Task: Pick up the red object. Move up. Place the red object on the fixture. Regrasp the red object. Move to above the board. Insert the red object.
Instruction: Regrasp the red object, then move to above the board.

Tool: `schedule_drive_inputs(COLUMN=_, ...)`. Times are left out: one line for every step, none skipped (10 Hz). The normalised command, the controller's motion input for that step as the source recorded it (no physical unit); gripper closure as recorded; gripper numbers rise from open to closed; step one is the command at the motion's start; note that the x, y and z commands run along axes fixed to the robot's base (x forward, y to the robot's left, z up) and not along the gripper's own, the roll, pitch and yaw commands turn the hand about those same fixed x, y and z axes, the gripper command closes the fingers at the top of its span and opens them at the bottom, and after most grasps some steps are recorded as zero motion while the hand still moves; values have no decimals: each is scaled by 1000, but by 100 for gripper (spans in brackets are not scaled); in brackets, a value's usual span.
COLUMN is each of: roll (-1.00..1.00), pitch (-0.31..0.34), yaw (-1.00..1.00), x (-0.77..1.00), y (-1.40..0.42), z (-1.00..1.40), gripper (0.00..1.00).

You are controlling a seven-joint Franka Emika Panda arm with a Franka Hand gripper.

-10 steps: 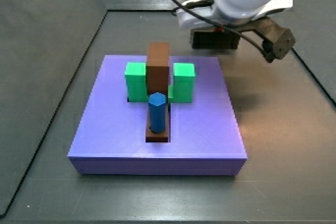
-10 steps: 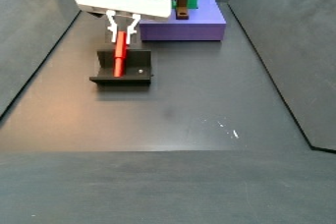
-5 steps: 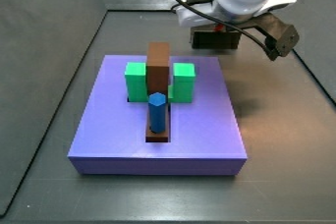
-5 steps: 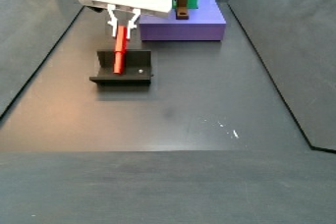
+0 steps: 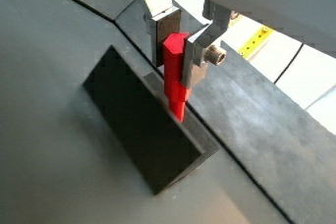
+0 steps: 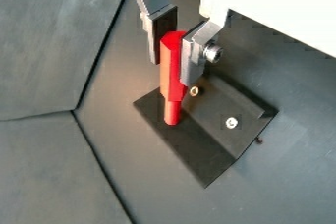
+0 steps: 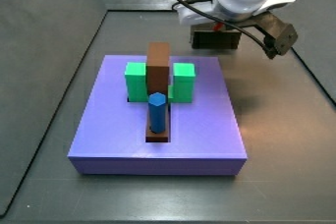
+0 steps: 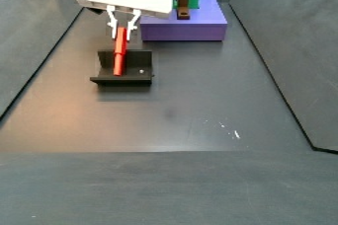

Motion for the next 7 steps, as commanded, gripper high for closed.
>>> schedule_drive_inputs(roll=0, pitch=0, yaw=0, x=0, y=0, z=0, gripper=100)
schedule_drive_inputs(roll=0, pitch=0, yaw=0, x=0, y=0, z=0, gripper=100)
schedule_drive_inputs(roll=0, pitch=0, yaw=0, x=0, y=0, z=1400, gripper=100)
schedule_drive_inputs(roll=-97, pitch=-21, yaw=-21, x=30, y=29, z=1400, gripper=100)
schedule_drive_inputs(roll=-160, pitch=-20, yaw=-40, x=12, y=40, z=1400, gripper=100)
schedule_drive_inputs(roll=-113, pitch=-29, yaw=-23, x=11, y=50, z=1400, gripper=100)
schedule_drive_inputs(roll=-70, pitch=9, yaw=-33, x=22, y=34, z=1400, gripper=100)
